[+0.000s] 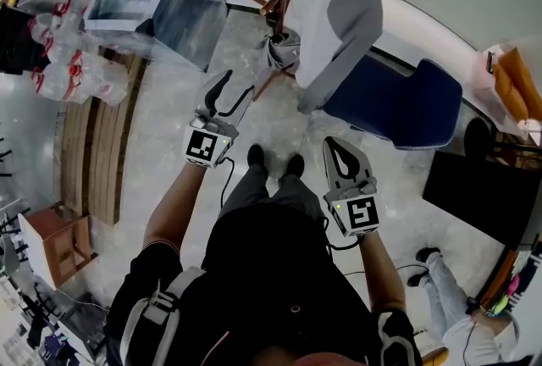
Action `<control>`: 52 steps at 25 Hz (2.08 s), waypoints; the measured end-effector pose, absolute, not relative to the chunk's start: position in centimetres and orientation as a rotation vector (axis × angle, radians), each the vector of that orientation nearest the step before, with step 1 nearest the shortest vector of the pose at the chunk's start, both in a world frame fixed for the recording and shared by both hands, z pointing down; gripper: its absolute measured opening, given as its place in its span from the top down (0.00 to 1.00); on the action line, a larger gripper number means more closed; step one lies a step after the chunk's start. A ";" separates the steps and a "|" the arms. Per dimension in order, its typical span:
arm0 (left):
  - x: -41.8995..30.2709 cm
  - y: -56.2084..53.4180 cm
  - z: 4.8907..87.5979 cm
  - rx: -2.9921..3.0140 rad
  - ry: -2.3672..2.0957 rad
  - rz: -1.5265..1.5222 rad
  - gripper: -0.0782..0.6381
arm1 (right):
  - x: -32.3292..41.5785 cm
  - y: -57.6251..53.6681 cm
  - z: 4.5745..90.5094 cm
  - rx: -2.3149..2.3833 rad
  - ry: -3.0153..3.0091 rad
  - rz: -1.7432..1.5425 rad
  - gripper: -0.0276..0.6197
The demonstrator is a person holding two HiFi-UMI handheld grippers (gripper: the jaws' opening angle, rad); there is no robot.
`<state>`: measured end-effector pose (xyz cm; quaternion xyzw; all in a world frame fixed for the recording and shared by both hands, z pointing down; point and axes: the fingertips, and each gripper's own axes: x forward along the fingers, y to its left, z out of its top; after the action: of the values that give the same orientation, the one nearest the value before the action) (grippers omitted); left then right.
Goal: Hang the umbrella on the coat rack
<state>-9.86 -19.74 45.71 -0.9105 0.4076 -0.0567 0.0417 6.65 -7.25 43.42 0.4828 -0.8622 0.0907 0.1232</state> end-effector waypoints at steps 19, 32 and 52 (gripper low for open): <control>-11.4 -12.9 38.5 -2.792 1.295 -0.076 0.89 | 6.6 -7.4 40.1 1.454 -2.532 0.220 0.95; -14.0 -11.4 38.1 -2.698 1.464 -0.162 0.89 | 7.9 -6.8 39.4 1.548 -2.451 0.162 0.95; -15.0 -11.2 37.7 -2.626 1.585 -0.170 0.89 | 8.8 -6.8 39.4 1.652 -2.372 0.174 0.96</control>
<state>-15.03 -11.17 37.66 -0.8543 0.5156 -0.0552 0.0346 8.77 -6.78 39.43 0.5661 -0.8130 0.0595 0.1227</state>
